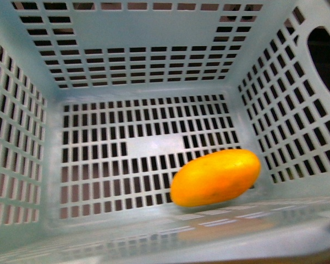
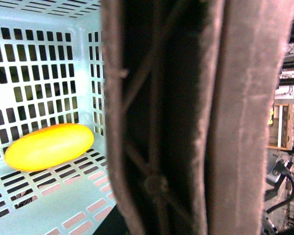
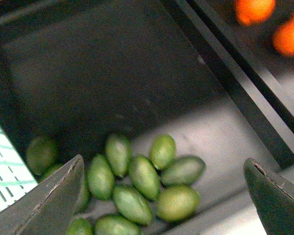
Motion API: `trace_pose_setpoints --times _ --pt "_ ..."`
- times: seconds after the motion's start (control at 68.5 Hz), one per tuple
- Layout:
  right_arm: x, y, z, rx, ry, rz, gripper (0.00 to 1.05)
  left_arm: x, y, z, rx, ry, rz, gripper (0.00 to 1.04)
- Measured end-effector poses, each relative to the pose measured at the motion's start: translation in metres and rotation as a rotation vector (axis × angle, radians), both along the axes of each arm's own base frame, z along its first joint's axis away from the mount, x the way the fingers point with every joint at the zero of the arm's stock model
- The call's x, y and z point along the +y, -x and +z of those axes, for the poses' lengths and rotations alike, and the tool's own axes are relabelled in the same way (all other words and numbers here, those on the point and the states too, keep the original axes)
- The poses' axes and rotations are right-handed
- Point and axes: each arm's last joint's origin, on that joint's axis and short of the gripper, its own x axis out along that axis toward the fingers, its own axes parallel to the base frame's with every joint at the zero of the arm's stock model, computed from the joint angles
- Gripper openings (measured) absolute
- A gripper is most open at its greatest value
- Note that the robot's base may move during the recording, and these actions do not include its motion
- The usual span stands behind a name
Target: Pick mango and avocado into basket
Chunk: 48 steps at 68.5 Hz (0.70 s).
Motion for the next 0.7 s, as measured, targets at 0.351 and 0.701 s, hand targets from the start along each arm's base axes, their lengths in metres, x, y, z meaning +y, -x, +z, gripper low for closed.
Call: trace_pose_setpoints --times 0.351,0.701 --pt "-0.09 -0.072 -0.044 0.125 -0.124 -0.149 0.96 0.001 -0.001 0.0 -0.008 -0.01 0.016 0.14" --pt "-0.08 -0.134 -0.131 0.276 -0.264 -0.044 0.96 0.0 0.0 0.0 -0.002 -0.002 0.004 0.14"
